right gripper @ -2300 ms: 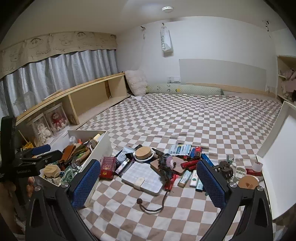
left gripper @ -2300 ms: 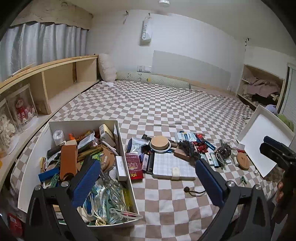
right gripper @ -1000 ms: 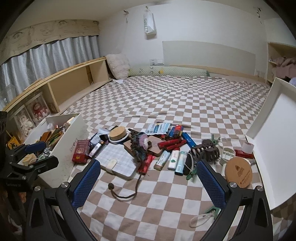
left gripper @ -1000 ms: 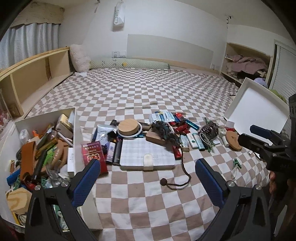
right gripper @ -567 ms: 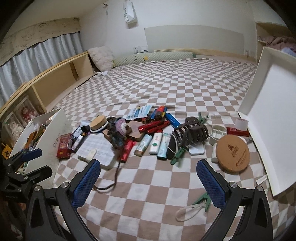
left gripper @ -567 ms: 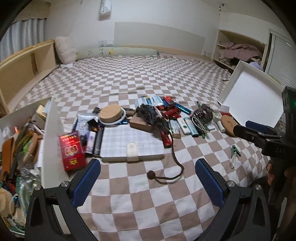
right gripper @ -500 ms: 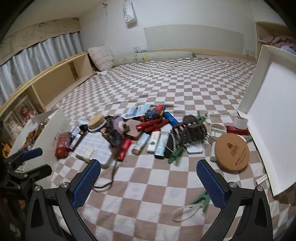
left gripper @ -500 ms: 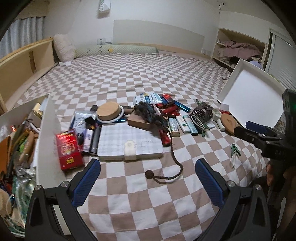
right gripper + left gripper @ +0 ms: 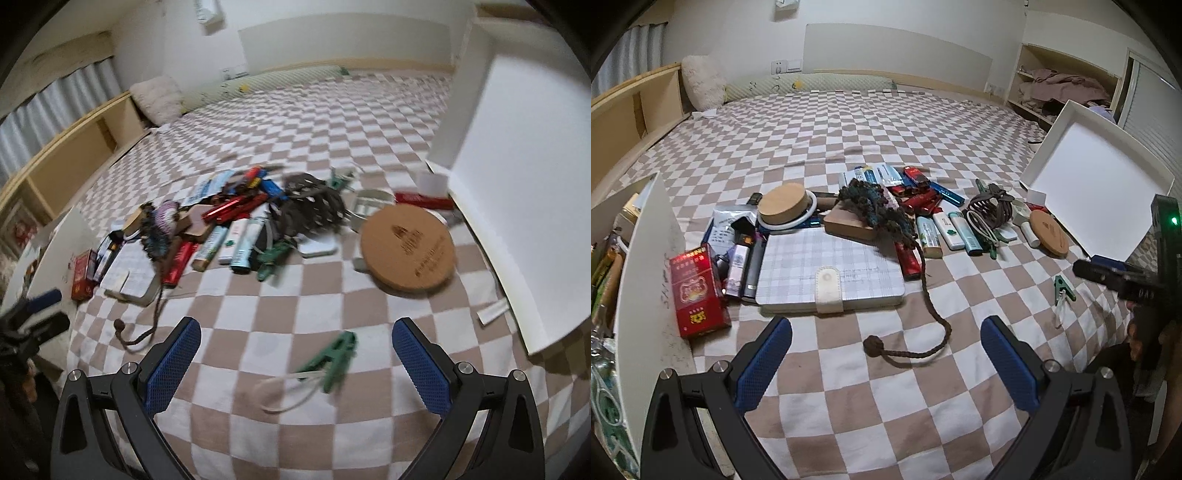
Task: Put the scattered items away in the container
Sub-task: 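Reach the right gripper to the green clothespin and close on it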
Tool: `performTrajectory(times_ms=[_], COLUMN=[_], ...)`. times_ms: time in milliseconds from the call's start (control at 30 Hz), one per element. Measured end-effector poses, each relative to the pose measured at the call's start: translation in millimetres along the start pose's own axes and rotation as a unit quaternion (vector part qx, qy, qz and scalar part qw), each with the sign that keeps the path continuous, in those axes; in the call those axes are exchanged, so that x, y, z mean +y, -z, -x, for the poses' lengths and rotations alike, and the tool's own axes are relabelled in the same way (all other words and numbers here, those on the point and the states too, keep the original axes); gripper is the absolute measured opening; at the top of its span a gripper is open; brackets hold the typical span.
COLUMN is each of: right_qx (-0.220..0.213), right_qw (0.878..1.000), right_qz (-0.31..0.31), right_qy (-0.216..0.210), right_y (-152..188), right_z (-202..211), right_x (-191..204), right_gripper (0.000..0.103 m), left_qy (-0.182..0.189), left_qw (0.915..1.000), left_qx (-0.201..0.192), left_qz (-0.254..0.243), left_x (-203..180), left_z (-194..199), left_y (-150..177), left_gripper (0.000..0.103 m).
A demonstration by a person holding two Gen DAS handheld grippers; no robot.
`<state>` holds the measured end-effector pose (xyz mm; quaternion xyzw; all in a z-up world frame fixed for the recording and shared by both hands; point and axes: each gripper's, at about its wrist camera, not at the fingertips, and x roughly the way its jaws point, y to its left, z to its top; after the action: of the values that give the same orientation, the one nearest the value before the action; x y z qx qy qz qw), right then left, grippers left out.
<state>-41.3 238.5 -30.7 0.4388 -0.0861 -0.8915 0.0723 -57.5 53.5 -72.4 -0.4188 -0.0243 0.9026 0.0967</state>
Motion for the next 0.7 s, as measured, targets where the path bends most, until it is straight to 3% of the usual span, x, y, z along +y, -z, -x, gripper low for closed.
performTrajectory(times_ms=[100,233,367,400,433,500,700], right_qx=[0.016,0.054,0.102,0.11,0.119,0.129,0.181], right_qw=[1.0,0.997,0.977,0.972,0.966,0.96,0.934], right_qz=[0.006,0.059,0.185,0.206,0.227,0.245,0.307], right_qy=[0.0,0.003,0.032,0.032,0.033,0.037,0.012], right_y=[-4,-6,-1,0,1,1,13], right_z=[-4,-11,-18,-19,-21,-25,-43], right_x=[-11,-10,9,11,15,17,27], right_gripper=[0.103,0.103,0.103,0.099,0.087,0.078,0.078], left_qy=[0.004,0.01,0.013,0.013,0.014,0.016,0.014], left_qw=[1.0,0.9999,0.9999,0.9999,0.9999,0.9998,0.9999], left_qx=[-0.001,-0.002,0.004,0.003,0.004,0.004,0.001], left_qz=[-0.002,0.0,-0.001,0.0,0.001,0.006,0.006], left_x=[-2,-2,-4,-4,-4,-4,-10], left_z=[-3,-5,-7,-8,-8,-9,-4], left_y=[0,1,5,5,5,7,9], left_gripper=[0.103,0.103,0.103,0.103,0.103,0.103,0.103])
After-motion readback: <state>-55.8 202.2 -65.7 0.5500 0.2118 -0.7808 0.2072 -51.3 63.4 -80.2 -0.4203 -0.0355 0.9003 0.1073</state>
